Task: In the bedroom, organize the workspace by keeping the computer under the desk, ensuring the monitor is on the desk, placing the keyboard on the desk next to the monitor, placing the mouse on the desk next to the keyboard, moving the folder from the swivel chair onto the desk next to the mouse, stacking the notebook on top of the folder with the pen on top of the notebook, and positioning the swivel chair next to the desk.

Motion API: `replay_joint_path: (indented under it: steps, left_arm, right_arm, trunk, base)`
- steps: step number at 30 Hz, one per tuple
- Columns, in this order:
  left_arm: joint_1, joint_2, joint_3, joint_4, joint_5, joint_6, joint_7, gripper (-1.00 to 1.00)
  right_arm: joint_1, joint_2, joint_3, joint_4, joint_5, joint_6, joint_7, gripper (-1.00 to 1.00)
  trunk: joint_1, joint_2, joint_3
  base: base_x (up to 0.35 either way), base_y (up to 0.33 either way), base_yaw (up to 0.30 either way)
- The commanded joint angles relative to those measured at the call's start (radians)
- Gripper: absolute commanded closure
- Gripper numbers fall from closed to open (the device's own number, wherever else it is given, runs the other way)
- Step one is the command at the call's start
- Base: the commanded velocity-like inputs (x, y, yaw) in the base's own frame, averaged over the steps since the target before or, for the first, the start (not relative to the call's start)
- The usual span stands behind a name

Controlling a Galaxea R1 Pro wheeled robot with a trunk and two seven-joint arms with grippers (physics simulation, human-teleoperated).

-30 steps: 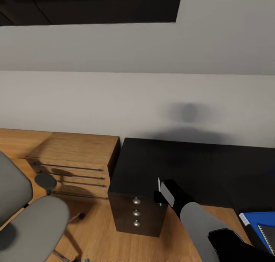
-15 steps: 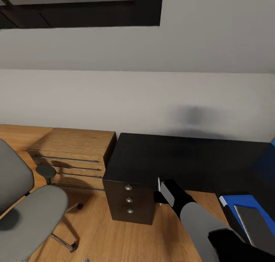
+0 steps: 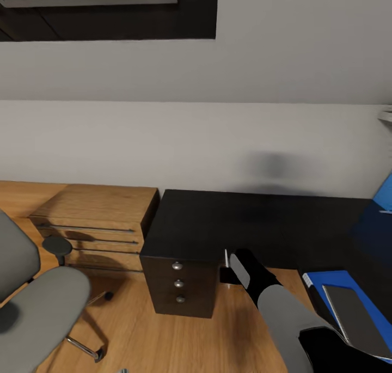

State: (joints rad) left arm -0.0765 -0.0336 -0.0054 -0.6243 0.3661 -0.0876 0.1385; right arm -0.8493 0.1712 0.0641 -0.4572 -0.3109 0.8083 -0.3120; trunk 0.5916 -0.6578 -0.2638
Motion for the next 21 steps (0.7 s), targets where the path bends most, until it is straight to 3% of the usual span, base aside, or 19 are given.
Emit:
replay_joint_path:
  steps: [1,4,8,21]
  left_arm:
    - [0.000,0.000,-0.001,0.000,0.007,-0.003,0.003,-1.00]
    - [0.000,0.000,-0.001,0.000,0.007,-0.003,0.003,-1.00]
    - [0.000,0.000,-0.001,0.000,0.007,-0.003,0.003,-1.00]
    - [0.000,0.000,0.001,0.001,0.007,-0.003,0.003,-1.00]
  right_arm:
    - [-0.001,-0.001,-0.003,-0.018,-0.011,0.026,-0.008,1.00]
    - [-0.001,-0.002,-0.047,-0.083,-0.010,0.113,-0.009,1.00]
    - [-0.001,-0.021,-0.075,-0.117,-0.011,0.156,-0.009,1.00]
    - [0.000,-0.047,-0.081,-0.161,-0.010,0.163,-0.009,1.00]
  trunk:
    - [0.000,-0.001,-0.001]
    - [0.000,-0.001,-0.001]
    - [0.000,-0.001,-0.001]
    - [0.000,-0.001,-0.001]
  base:
    - [-0.001,-0.001,-0.135]
    - [-0.001,0.000,-0.132]
    - [0.000,0.000,-0.215]
    - [0.000,0.000,-0.267]
